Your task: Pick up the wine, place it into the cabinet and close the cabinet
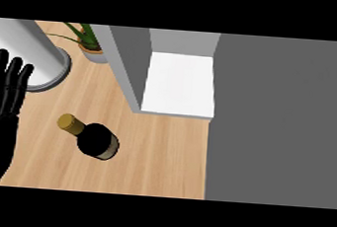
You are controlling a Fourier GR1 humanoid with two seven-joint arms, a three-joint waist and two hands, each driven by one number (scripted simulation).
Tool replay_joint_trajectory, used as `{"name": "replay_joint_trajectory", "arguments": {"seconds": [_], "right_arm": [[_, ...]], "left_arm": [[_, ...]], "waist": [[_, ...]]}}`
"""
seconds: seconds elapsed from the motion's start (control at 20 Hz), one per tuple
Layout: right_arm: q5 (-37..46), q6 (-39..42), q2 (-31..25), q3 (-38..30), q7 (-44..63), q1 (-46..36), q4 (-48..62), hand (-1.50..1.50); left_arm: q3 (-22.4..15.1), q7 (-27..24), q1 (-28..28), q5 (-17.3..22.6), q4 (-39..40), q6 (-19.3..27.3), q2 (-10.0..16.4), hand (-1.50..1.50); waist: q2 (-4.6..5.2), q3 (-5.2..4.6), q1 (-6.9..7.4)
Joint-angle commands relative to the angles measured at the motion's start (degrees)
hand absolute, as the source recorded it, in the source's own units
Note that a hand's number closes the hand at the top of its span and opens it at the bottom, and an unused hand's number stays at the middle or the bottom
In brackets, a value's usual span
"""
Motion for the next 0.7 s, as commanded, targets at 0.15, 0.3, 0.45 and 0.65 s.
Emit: {"name": "replay_joint_trajectory", "arguments": {"seconds": [0.15,0.3,0.45,0.65], "right_arm": [[-3.1,3.5,0.5,2.2,-1.1,7.8,-6.8,-1.5],[-5.2,7.3,0.7,9.4,3.4,7.6,-5.4,-1.5],[-9.8,9.4,-1.5,7.1,5.9,10.4,-10.0,-1.5],[-11.7,8.2,-1.9,5.8,11.9,6.4,-11.1,-1.5]], "left_arm": [[-10.1,0.6,2.4,-17.4,0.7,14.0,-7.3,-1.5],[-17.0,6.0,4.2,-5.5,1.3,24.0,-7.4,-1.5],[-26.4,6.2,3.7,-8.0,1.2,34.3,-7.5,-1.5],[-38.7,11.2,-0.9,-16.3,2.0,46.7,-7.5,-1.5]], "waist": [[-0.21,0.73,-1.87],[-0.06,0.51,-1.95],[-0.3,0.69,-2.23],[-0.21,0.72,-1.3]]}}
